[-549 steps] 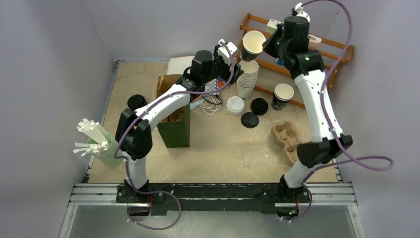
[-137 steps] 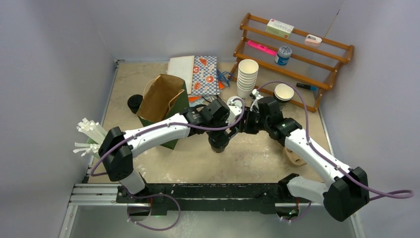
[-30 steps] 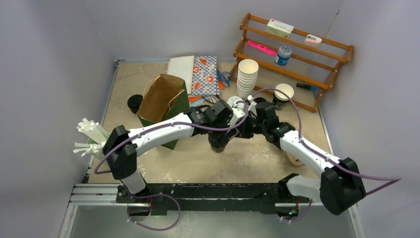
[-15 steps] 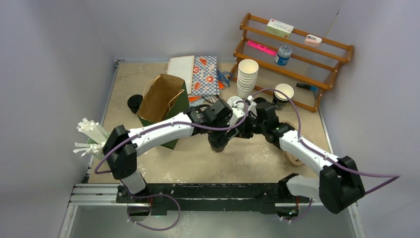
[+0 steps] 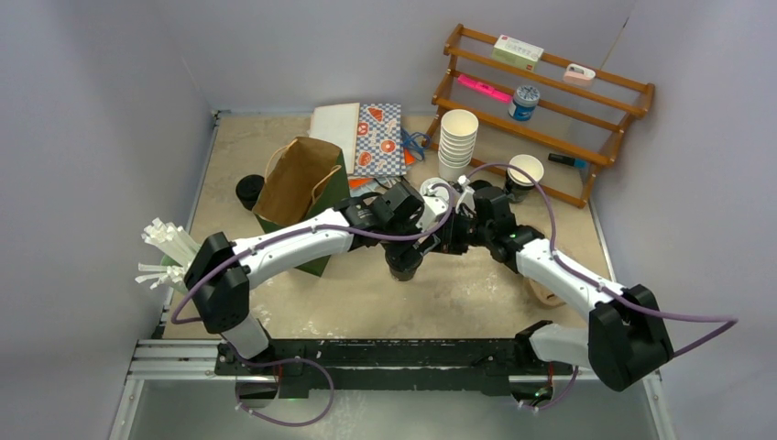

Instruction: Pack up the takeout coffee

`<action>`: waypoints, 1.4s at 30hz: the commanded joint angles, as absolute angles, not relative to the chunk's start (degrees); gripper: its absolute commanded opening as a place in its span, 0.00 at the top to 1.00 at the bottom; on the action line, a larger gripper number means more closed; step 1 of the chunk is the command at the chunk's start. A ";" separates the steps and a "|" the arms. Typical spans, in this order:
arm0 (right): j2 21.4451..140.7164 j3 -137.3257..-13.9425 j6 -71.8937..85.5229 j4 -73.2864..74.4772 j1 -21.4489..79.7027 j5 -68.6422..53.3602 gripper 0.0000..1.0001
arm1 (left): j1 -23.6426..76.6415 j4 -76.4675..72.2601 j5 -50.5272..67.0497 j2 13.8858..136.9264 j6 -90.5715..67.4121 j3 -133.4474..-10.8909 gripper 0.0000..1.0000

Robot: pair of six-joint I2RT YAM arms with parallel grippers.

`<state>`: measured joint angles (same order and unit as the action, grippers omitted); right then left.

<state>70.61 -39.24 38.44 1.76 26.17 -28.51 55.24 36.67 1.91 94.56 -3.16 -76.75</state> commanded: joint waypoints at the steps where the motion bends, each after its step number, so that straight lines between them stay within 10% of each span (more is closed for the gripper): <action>1: 73.28 -38.65 35.46 6.52 26.54 -26.45 0.84 | 54.95 36.83 6.04 96.12 -3.12 -72.96 0.37; 42: 72.51 -36.85 32.88 7.38 26.63 -24.35 0.83 | 60.82 39.48 -4.84 100.46 -10.17 -68.61 0.37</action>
<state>71.24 -39.40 35.75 2.11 25.61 -30.17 58.61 32.77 -4.56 93.60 -7.92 -72.73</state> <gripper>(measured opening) 0.169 0.774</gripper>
